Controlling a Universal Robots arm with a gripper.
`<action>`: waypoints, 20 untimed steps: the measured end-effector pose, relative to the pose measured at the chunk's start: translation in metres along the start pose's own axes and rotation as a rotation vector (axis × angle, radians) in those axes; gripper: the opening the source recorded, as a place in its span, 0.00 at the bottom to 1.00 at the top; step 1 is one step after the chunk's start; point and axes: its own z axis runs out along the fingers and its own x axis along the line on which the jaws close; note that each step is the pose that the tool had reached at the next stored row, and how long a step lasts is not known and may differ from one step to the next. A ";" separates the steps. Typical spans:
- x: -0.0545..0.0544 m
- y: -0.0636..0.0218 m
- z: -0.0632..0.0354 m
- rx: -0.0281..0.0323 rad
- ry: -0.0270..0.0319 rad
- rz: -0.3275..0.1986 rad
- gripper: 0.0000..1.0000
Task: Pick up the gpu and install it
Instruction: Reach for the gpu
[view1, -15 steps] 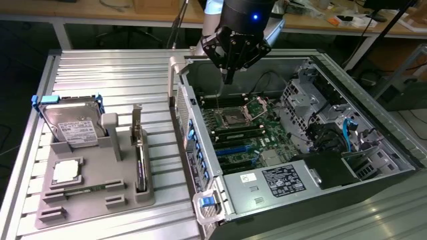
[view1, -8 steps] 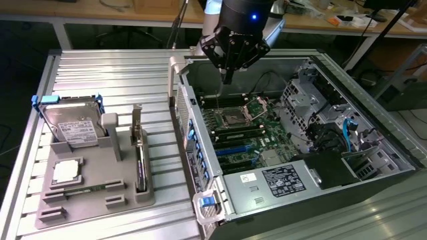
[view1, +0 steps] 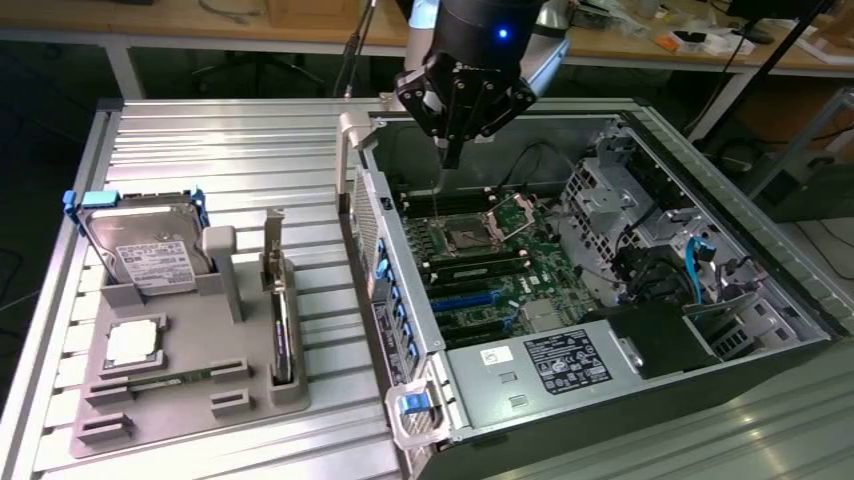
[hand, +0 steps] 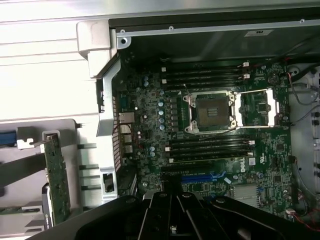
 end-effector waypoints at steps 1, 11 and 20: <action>0.000 0.0000 0.0000 0.0000 0.0000 0.000 0.11; 0.003 -0.0002 -0.0001 0.0000 0.0000 0.000 0.11; 0.006 -0.0004 -0.0002 0.0000 0.0000 0.000 0.11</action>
